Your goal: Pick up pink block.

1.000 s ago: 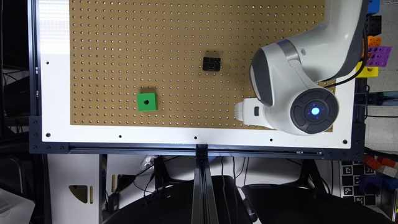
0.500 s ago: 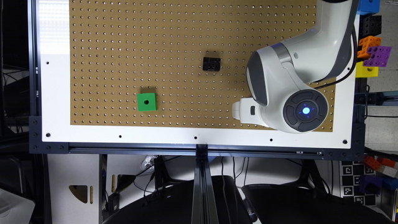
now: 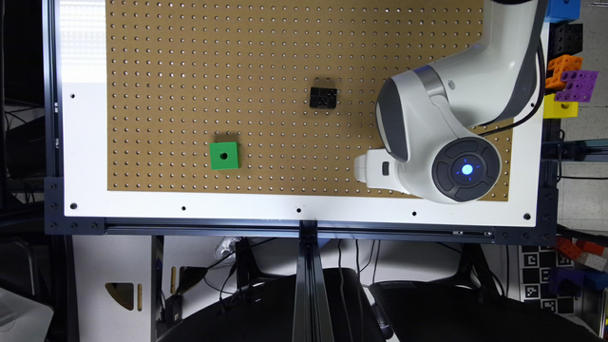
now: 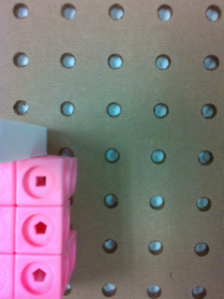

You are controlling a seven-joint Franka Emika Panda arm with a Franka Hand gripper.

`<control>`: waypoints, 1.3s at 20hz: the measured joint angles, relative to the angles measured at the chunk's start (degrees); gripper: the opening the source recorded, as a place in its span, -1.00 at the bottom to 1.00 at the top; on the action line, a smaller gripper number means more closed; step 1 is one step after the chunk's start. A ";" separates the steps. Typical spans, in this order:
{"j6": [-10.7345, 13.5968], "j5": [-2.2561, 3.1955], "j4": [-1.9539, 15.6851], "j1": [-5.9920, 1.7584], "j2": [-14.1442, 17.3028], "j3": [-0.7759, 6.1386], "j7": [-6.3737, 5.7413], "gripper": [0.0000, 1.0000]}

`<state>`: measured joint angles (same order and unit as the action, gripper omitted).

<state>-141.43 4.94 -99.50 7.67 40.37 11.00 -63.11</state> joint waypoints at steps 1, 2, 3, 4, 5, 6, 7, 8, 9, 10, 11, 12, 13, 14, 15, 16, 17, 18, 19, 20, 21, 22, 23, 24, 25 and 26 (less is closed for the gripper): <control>0.07 0.00 0.00 -0.01 -0.13 -0.01 0.00 -1.00; 0.35 0.00 0.00 -0.03 -0.51 -0.01 0.00 -1.00; 1.05 0.00 0.01 -0.04 -1.20 -0.01 0.00 -1.00; 2.16 0.00 0.01 -0.04 -2.22 -0.01 0.00 -1.00; 3.27 0.00 0.01 -0.04 -3.17 0.00 0.00 -1.00; 4.07 0.00 0.00 -0.04 -3.90 0.00 0.00 -1.00; 4.81 0.00 0.00 -0.04 -4.65 0.00 0.00 -1.00; 5.68 0.00 0.00 -0.03 -5.47 0.01 0.00 -1.00; 6.59 0.00 0.00 -0.02 -6.34 0.01 0.00 -1.00; 7.24 0.00 0.00 -0.01 -6.93 0.01 0.00 -1.00; 7.70 0.00 -0.01 0.00 -7.38 0.02 0.00 -1.00; 8.12 -0.01 0.01 0.00 -7.90 0.03 0.00 -1.00; 8.70 -0.02 0.01 0.00 -8.53 0.05 0.00 -1.00; 9.28 -0.04 0.01 0.00 -9.13 0.07 0.00 -1.00; 9.83 -0.04 0.00 0.00 -9.65 0.10 -0.01 -1.00; 10.21 -0.04 0.00 0.00 -9.99 0.11 -0.01 -1.00; 10.35 -0.04 0.00 0.00 -10.13 0.13 -0.01 -1.00; 10.36 -0.04 0.00 0.00 -10.14 0.13 -0.01 -1.00; 10.36 -0.04 -0.01 0.00 -10.14 0.13 -0.01 -1.00; 10.36 -0.04 -0.01 0.00 -10.14 0.13 -0.01 -1.00; 10.36 -0.04 -0.01 0.00 -10.14 0.13 -0.01 -1.00; 10.36 -0.04 -0.01 0.00 -10.14 0.13 -0.01 -1.00; 10.36 -0.04 -0.01 0.00 -10.14 0.13 -0.01 -1.00; 10.36 -0.04 -0.01 0.00 -10.13 0.13 -0.01 -1.00; 10.36 -0.04 -0.01 0.00 -10.14 0.13 -0.01 -1.00; 10.36 -0.04 -0.01 0.00 -10.16 0.14 -0.01 -1.00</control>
<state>-131.07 4.90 -99.50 7.67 30.21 11.14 -63.11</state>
